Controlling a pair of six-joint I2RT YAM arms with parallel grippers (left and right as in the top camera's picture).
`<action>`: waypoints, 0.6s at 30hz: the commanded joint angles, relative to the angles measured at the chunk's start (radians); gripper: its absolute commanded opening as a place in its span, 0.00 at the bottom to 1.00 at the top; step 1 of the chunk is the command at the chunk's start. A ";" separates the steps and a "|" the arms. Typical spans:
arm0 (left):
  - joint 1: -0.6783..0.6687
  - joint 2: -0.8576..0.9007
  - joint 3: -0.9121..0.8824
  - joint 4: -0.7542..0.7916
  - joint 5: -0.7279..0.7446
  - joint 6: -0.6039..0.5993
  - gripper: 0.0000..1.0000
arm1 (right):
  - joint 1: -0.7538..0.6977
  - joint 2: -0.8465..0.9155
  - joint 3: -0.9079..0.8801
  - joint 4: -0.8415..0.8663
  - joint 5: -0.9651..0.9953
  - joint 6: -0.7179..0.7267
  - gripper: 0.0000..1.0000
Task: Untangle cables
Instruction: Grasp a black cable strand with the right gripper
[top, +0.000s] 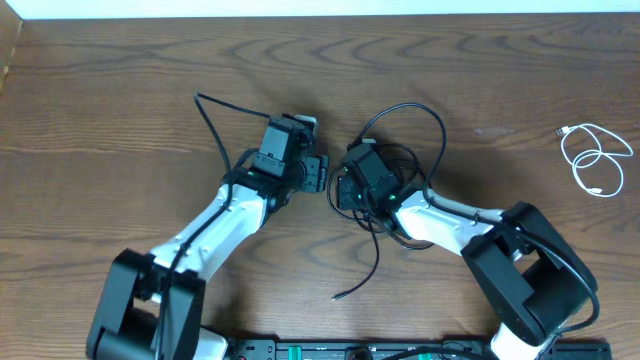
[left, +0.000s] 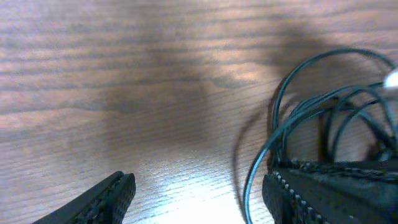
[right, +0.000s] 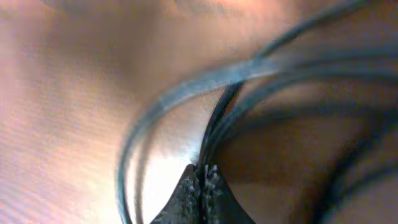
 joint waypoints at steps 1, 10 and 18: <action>-0.001 -0.019 -0.005 -0.006 -0.002 0.000 0.72 | -0.001 -0.050 -0.028 -0.054 -0.035 -0.005 0.01; -0.002 -0.019 -0.005 -0.006 -0.014 0.000 0.75 | -0.001 -0.159 -0.029 -0.091 -0.031 -0.076 0.21; -0.002 -0.019 -0.005 -0.010 -0.014 0.000 0.76 | 0.000 -0.130 -0.029 -0.105 -0.023 -0.075 0.24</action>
